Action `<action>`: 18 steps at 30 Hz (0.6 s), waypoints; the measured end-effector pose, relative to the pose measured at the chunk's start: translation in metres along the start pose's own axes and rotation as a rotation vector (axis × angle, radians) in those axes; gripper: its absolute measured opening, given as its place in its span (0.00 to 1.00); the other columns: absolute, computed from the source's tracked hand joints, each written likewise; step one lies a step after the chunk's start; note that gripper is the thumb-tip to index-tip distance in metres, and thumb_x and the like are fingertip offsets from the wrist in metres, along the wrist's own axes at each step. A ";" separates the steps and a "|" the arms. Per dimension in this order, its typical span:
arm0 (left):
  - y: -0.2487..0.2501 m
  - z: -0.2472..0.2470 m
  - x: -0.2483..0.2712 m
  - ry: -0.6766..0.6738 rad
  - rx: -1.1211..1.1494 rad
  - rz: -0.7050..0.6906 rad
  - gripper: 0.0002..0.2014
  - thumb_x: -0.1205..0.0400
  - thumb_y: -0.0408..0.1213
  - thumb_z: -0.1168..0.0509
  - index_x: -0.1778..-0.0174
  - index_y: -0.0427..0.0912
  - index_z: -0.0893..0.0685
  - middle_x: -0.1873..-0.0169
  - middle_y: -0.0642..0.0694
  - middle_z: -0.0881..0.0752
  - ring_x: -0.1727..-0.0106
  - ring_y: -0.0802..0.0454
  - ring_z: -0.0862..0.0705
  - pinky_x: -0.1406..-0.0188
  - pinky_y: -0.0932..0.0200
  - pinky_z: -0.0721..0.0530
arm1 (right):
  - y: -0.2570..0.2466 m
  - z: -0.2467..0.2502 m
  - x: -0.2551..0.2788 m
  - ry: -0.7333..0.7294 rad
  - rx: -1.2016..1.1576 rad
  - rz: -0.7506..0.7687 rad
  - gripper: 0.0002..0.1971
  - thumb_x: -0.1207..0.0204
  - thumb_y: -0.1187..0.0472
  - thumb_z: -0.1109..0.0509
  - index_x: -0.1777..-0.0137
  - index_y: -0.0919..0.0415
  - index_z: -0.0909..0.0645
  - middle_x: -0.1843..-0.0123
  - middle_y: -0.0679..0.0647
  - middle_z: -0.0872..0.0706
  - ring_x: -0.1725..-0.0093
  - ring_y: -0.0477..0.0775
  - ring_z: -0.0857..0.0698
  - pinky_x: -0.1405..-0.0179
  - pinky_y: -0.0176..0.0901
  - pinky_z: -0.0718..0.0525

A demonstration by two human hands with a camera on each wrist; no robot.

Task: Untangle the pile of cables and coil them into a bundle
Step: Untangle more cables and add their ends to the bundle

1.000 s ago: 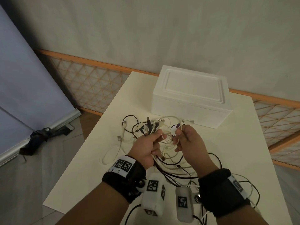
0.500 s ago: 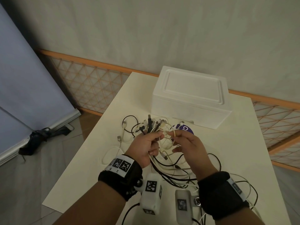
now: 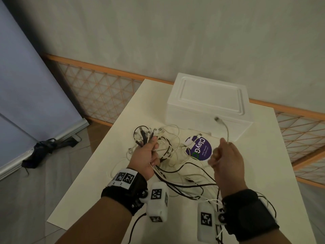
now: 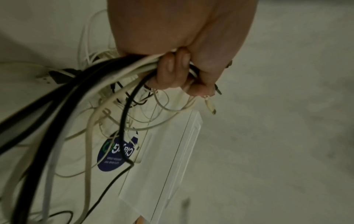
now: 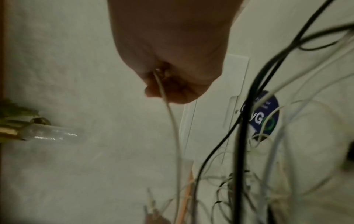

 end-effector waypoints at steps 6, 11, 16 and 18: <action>-0.001 -0.009 0.010 -0.148 -0.051 0.010 0.11 0.15 0.40 0.38 0.64 0.44 0.22 0.77 0.52 0.25 0.89 0.61 0.41 0.90 0.70 0.42 | 0.015 0.016 -0.011 -0.019 1.464 0.077 0.45 0.31 0.54 0.25 0.20 0.65 0.48 0.25 0.64 0.34 0.30 0.66 0.28 0.33 0.57 0.26; -0.007 -0.025 0.022 -0.238 -0.180 0.036 0.11 0.15 0.39 0.38 0.63 0.42 0.21 0.79 0.52 0.26 0.88 0.61 0.39 0.88 0.70 0.42 | 0.005 -0.053 0.004 -0.528 1.278 0.383 0.18 0.21 0.49 0.33 0.35 0.57 0.20 0.45 0.46 0.19 0.44 0.41 0.22 0.42 0.34 0.27; -0.006 -0.023 0.021 -0.225 -0.152 0.075 0.10 0.15 0.42 0.39 0.58 0.41 0.19 0.70 0.47 0.16 0.88 0.61 0.39 0.89 0.71 0.41 | 0.009 -0.065 -0.001 -0.504 1.118 0.340 0.10 0.20 0.58 0.33 0.64 0.54 0.16 0.72 0.45 0.20 0.71 0.40 0.23 0.71 0.27 0.30; -0.004 -0.012 0.014 -0.144 -0.108 0.102 0.12 0.14 0.42 0.41 0.58 0.40 0.18 0.64 0.46 0.11 0.89 0.61 0.40 0.89 0.71 0.40 | 0.012 -0.049 -0.012 -0.313 0.792 0.238 0.10 0.21 0.65 0.34 0.63 0.57 0.15 0.67 0.47 0.15 0.68 0.43 0.17 0.64 0.30 0.22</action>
Point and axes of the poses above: each hand's wrist, its own x-axis away from the middle knuckle, its own z-axis out of the back of the hand, y = z × x, the point moved 4 cm from there along -x, towards the middle knuckle
